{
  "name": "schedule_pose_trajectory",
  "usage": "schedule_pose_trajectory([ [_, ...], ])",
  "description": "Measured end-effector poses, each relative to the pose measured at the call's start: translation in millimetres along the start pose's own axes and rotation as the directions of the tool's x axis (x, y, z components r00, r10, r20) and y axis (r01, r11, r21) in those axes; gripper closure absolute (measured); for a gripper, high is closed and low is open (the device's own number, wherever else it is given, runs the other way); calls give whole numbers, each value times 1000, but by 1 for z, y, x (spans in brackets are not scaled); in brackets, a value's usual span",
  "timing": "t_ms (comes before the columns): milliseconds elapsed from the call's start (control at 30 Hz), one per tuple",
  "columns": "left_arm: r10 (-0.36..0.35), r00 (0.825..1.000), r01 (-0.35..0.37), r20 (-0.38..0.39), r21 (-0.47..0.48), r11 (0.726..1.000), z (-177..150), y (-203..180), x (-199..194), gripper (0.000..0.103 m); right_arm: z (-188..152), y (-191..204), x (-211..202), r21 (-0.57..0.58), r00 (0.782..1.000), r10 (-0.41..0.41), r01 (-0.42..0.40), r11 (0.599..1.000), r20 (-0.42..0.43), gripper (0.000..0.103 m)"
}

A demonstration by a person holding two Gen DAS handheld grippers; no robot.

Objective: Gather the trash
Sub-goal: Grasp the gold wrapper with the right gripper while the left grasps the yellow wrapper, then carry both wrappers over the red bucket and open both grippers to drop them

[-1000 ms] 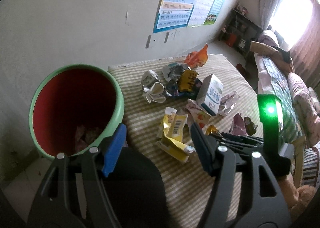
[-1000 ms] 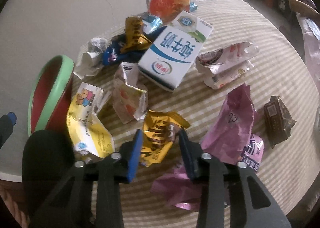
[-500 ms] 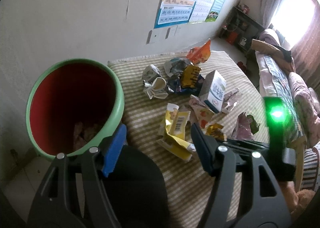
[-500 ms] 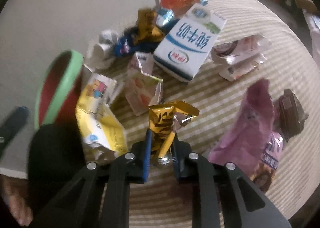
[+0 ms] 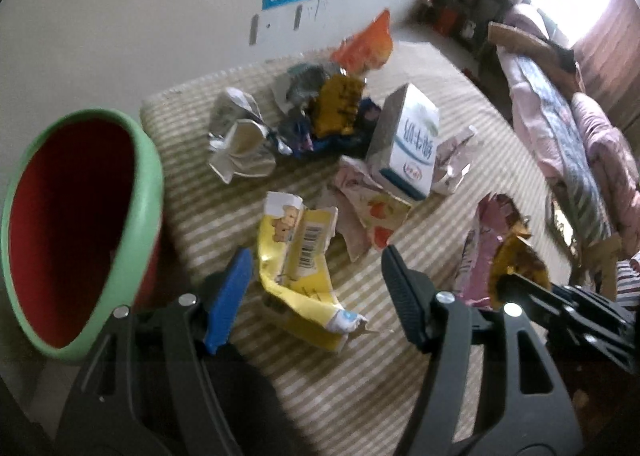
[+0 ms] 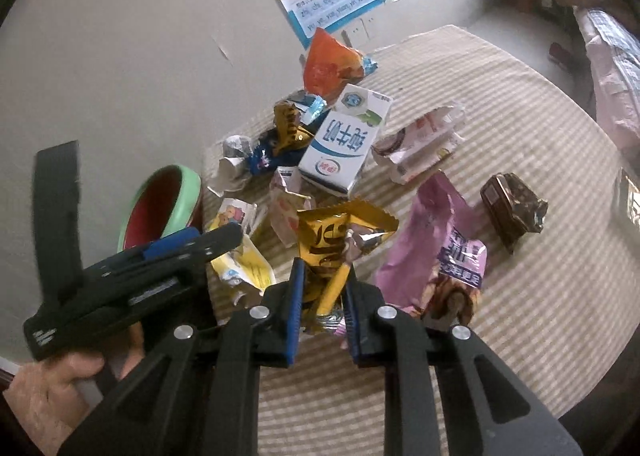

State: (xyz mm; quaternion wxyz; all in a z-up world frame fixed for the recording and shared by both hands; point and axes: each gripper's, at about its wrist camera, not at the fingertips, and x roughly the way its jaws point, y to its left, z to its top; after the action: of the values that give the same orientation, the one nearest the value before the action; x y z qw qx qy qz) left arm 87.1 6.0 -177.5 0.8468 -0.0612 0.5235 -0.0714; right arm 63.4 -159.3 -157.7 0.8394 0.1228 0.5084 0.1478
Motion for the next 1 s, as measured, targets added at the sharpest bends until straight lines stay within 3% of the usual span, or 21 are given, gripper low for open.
schedule_pose_trajectory([
  [200, 10, 996, -13, -90, -33, 999, -1, 0, 25, 41, -2, -4, -4, 16, 1000, 10, -10, 1000, 2, 85],
  [400, 25, 994, -28, -103, -30, 999, -10, -1, 27, 66, -2, -5, -6, 31, 1000, 28, -28, 999, 8, 84],
  [433, 26, 994, -29, -107, -33, 999, -10, -1, 28, 73, -3, -4, -6, 33, 1000, 30, -31, 999, 8, 84],
  [500, 19, 994, -24, -107, -47, 999, -11, 0, 27, 76, -3, -3, -7, 33, 999, 36, -36, 999, 12, 84],
  [567, 9, 995, -15, -100, -56, 998, -12, 3, 24, 90, -4, -1, -8, 32, 999, 43, -43, 999, 16, 84],
  [767, -8, 998, 3, -69, -75, 997, -19, 8, 8, 91, -4, 1, -12, 32, 998, 55, -56, 998, 30, 84],
  [1000, 14, 999, -11, 30, -105, 994, -20, 19, -30, 91, -4, 8, -20, 24, 996, 66, -67, 997, 53, 84],
])
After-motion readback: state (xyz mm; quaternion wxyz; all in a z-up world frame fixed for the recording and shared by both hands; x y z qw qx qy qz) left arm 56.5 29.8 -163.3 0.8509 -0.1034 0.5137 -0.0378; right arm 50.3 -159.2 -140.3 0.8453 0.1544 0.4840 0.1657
